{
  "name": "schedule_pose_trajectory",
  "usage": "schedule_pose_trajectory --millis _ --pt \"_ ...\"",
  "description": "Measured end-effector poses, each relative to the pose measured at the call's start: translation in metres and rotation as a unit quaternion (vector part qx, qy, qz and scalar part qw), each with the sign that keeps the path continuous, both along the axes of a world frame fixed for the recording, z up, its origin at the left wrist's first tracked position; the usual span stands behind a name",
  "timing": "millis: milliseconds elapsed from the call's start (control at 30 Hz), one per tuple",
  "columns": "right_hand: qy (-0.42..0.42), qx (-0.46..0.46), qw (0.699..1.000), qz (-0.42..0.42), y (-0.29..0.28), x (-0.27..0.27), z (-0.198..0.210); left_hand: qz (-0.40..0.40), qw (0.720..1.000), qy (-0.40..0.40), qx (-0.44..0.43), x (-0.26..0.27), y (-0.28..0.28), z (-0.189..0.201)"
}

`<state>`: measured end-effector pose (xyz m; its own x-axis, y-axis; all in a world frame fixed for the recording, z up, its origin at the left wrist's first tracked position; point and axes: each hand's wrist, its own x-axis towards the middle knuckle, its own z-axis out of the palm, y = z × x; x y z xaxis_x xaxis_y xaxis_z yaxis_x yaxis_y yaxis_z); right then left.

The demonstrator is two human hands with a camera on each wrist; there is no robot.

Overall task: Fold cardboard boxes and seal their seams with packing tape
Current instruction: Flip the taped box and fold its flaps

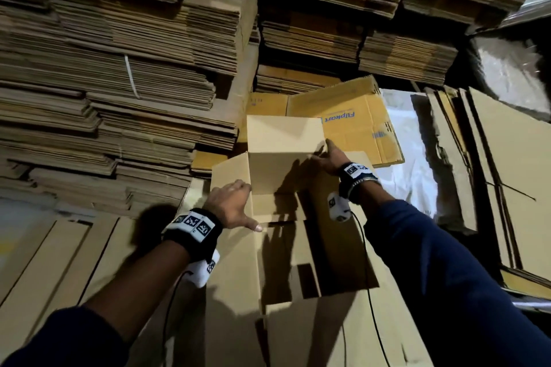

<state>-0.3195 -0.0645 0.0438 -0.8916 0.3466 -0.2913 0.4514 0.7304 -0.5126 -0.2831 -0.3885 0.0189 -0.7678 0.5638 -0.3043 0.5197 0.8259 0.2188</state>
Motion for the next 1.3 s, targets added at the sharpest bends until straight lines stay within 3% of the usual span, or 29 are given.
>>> schedule_pose_trajectory --millis 200,400,533,633,700,767,833,900,1000,1133,1200,1300 --pt "0.110 -0.197 0.966 -0.124 0.005 -0.014 -0.006 -0.003 1.000 0.006 0.008 -0.003 -0.001 -0.008" --pt "0.211 -0.254 0.933 -0.142 0.001 0.036 0.011 0.003 1.000 0.011 0.012 0.001 -0.002 -0.005" --pt "0.190 -0.153 0.963 -0.111 0.008 0.060 0.015 0.017 1.000 0.012 0.013 0.008 -0.005 0.001" --pt "0.075 0.053 0.995 0.039 0.009 0.070 -0.003 0.046 0.998 0.033 0.000 0.019 -0.009 0.002" --pt "-0.025 0.136 0.981 0.138 0.007 0.077 -0.017 0.103 0.993 0.055 -0.006 0.033 -0.014 -0.002" --pt "-0.084 0.183 0.963 0.179 -0.001 0.085 -0.023 0.186 0.981 0.045 0.010 0.052 -0.026 -0.006" --pt "-0.114 0.202 0.952 0.198 -0.004 0.087 -0.023 0.268 0.961 -0.032 0.054 0.068 -0.044 -0.014" --pt "-0.136 0.204 0.947 0.210 -0.004 0.085 -0.017 0.300 0.940 -0.106 0.123 0.080 -0.060 -0.010" --pt "-0.126 0.167 0.950 0.231 -0.002 0.090 0.003 0.284 0.928 -0.120 0.210 0.096 -0.067 0.021" --pt "-0.089 0.140 0.963 0.212 0.009 0.114 0.035 0.216 0.920 -0.156 0.287 0.124 -0.047 0.093" --pt "-0.072 0.149 0.965 0.205 0.017 0.135 0.054 0.182 0.933 -0.158 0.266 0.148 -0.026 0.116" --pt "-0.059 0.133 0.972 0.184 0.030 0.181 0.071 0.134 0.965 -0.143 0.175 0.181 0.011 0.112"
